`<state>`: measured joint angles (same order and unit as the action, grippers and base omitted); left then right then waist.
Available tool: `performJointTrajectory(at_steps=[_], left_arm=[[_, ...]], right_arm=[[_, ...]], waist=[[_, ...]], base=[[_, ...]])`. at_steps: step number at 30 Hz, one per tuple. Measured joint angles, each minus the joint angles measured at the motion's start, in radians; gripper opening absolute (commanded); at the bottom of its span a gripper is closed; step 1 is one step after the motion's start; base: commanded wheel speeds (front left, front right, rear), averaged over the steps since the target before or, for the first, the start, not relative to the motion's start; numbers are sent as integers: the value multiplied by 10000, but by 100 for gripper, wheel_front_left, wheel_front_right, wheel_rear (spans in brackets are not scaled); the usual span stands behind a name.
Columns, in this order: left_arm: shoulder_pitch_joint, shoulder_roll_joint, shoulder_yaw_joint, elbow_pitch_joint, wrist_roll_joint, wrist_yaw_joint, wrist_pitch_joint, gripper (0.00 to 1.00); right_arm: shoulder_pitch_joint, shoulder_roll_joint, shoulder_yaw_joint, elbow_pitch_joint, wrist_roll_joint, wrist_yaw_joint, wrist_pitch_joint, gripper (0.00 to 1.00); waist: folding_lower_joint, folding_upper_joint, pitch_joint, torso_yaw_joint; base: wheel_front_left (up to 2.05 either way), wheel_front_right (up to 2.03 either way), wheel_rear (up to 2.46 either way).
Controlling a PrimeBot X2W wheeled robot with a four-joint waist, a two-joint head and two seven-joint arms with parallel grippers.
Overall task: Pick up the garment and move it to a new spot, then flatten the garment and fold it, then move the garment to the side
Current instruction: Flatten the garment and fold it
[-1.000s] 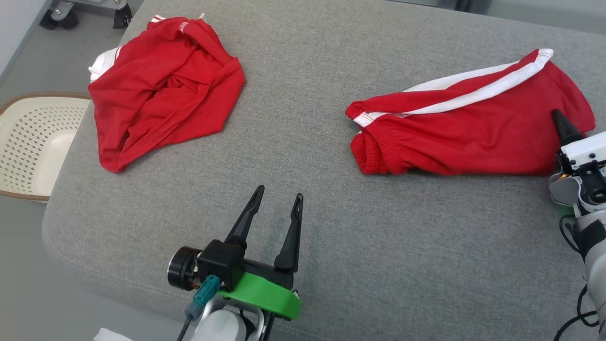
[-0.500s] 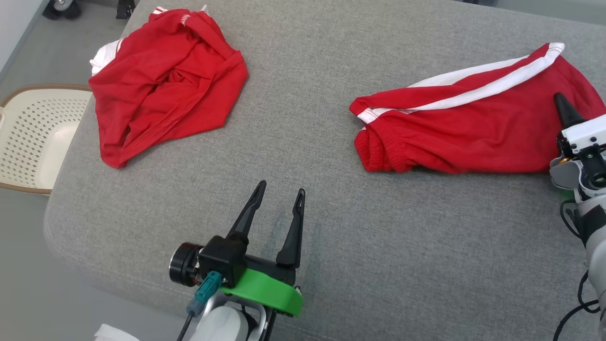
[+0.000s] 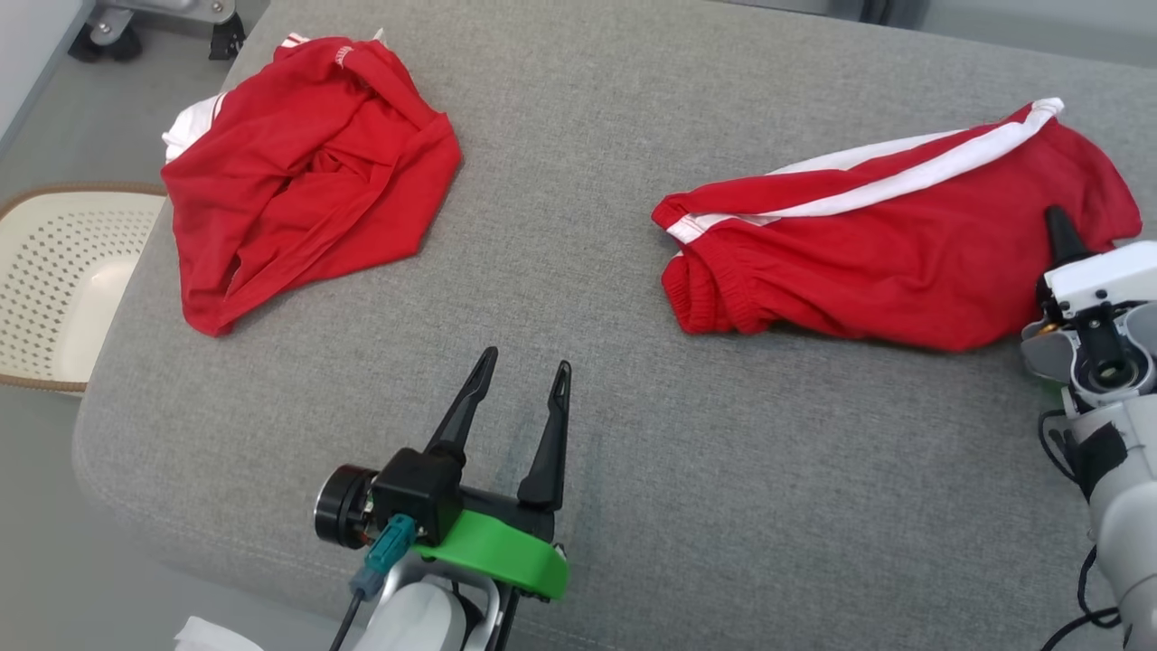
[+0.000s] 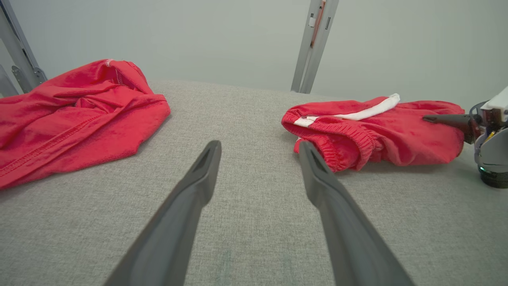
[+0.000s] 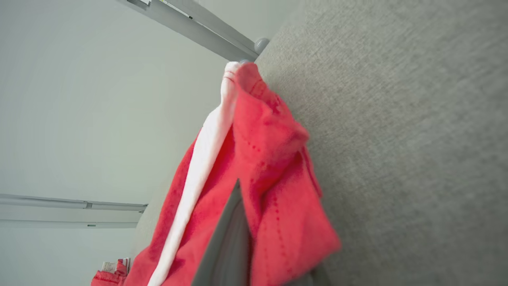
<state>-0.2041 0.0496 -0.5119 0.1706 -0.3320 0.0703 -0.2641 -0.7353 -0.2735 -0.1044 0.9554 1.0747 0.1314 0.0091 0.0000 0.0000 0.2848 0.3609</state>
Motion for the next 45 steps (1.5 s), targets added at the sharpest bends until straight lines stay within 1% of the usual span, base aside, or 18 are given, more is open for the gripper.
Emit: performJointTrajectory(at_steps=[6,13,16,22,28,31,36,41,45], left_arm=[[161,-2,228,128,136,-151,0,100],[391,-6,456,301,265,-380,0,100],[479,-8,568,374,307,-487,0,100],[721,-8,732,499,336,-635,0,100],[823,-10,692,562,336,-721,0,100],[872,-10,734,562,337,-763,0,100],[935,-8,846,606,339,-786,0,100],[1021,-8,940,677,336,-830,0,100],[1075,-8,968,731,336,-867,0,100]], right_arm=[[941,8,178,-508,88,2,-849,0],[2135,-105,123,-786,257,2,-1639,0],[2549,-182,56,-673,286,-4,-1906,0],[3084,-242,155,-251,-107,-8,-2255,0],[3200,-374,244,94,-602,-8,-2558,0],[3097,-395,309,102,-848,-8,-2623,0],[2880,-374,541,-92,-1168,-8,-2677,0],[2793,-198,1104,-725,-1536,-8,-2708,0],[2812,42,1459,-1287,-1593,-8,-2709,0]], waist=[[0,0,-348,-332],[0,0,-818,-1008],[0,0,-1045,-1328],[0,0,-1580,-1927],[0,0,-2079,-2272],[0,0,-2209,-2331],[0,0,-2257,-2127],[0,0,-2337,-1859],[0,0,-2476,-1683]], base=[[0,0,0],[0,0,0],[0,0,0],[0,0,0],[0,0,0],[0,0,0],[0,0,0],[0,0,0],[0,0,0]])
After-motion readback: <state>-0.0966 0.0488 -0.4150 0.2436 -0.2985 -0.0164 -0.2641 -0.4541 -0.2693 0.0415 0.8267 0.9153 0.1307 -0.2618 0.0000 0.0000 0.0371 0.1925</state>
